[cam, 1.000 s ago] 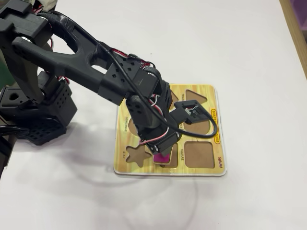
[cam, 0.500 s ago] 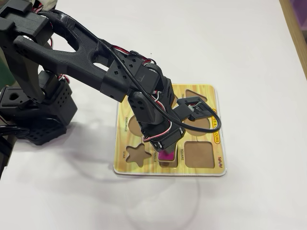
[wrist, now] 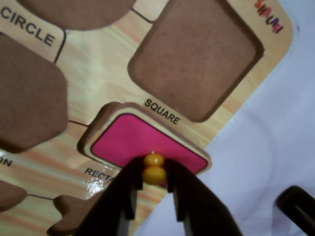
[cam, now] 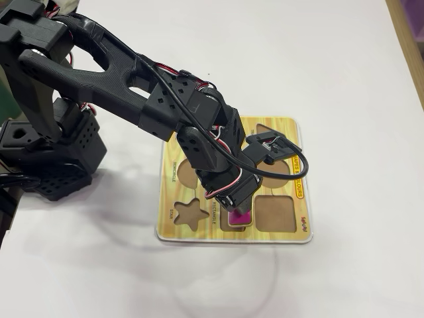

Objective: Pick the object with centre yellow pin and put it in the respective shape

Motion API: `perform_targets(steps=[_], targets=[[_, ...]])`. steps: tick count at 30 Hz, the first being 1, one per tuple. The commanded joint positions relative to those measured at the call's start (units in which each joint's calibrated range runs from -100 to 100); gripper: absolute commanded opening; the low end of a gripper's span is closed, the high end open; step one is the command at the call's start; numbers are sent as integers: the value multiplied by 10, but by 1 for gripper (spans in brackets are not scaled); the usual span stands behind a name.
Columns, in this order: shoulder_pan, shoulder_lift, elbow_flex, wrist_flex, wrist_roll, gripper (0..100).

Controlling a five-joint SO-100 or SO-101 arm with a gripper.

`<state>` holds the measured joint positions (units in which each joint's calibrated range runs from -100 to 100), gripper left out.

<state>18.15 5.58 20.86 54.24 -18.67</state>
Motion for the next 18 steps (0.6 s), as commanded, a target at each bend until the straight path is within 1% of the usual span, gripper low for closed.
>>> perform_targets(steps=[1,18], targets=[[1,3,-9,-10,1,1],[-3,23,-9,-2,0,1]])
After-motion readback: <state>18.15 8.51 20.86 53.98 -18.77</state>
